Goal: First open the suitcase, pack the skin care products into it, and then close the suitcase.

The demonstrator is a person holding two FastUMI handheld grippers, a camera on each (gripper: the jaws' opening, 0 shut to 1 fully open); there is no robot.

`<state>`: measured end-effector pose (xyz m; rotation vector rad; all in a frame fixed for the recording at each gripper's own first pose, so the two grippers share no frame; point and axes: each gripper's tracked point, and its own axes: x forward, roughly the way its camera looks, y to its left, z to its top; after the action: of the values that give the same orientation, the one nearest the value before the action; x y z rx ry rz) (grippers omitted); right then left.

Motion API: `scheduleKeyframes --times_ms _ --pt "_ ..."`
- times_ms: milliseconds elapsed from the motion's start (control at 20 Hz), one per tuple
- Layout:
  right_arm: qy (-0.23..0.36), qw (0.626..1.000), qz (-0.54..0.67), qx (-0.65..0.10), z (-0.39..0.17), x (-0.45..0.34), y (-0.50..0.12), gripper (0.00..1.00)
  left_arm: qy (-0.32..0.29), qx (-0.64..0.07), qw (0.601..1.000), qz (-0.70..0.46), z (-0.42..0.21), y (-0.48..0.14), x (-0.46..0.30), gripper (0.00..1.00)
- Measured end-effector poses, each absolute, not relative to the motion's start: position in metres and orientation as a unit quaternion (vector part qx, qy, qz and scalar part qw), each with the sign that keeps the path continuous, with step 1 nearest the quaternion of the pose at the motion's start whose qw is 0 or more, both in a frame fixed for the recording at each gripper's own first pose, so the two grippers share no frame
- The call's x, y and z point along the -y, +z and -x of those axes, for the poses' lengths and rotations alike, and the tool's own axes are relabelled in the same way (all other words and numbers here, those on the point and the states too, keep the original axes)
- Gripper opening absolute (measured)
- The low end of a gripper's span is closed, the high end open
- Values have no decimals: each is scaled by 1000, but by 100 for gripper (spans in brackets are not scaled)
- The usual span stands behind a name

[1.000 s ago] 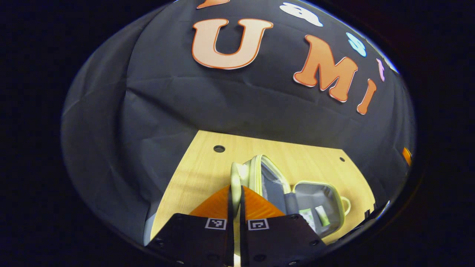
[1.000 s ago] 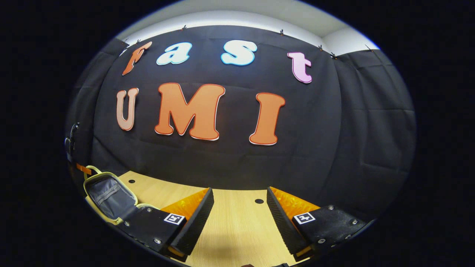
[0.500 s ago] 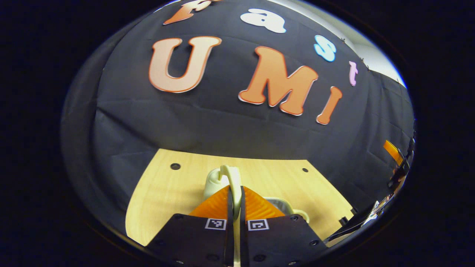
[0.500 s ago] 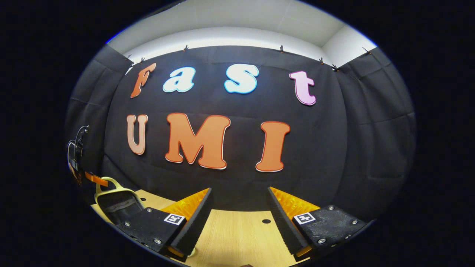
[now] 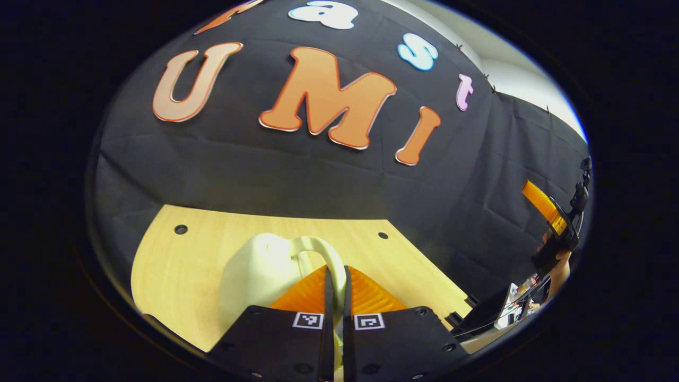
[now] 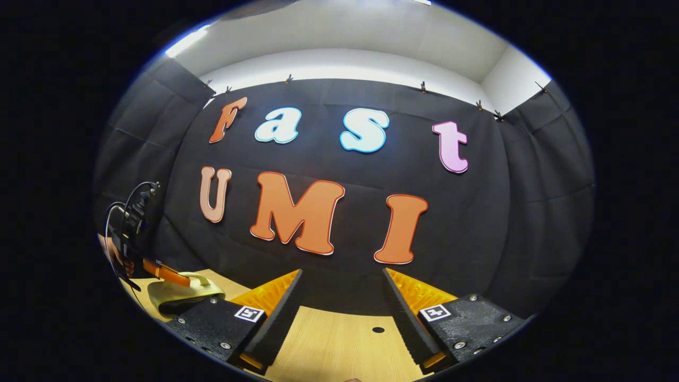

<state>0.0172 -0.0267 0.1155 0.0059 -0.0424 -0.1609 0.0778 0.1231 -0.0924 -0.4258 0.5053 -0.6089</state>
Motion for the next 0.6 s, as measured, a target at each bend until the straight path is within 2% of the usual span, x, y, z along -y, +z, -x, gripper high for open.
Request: scheduleKeyframes --times_ms 50,600 --pt "-74 997 -8 15 -19 23 108 91 -303 -251 896 205 -74 -95 -109 6" --pt "-46 998 -23 -47 -24 23 34 92 -358 -323 856 188 -47 -167 19 7"
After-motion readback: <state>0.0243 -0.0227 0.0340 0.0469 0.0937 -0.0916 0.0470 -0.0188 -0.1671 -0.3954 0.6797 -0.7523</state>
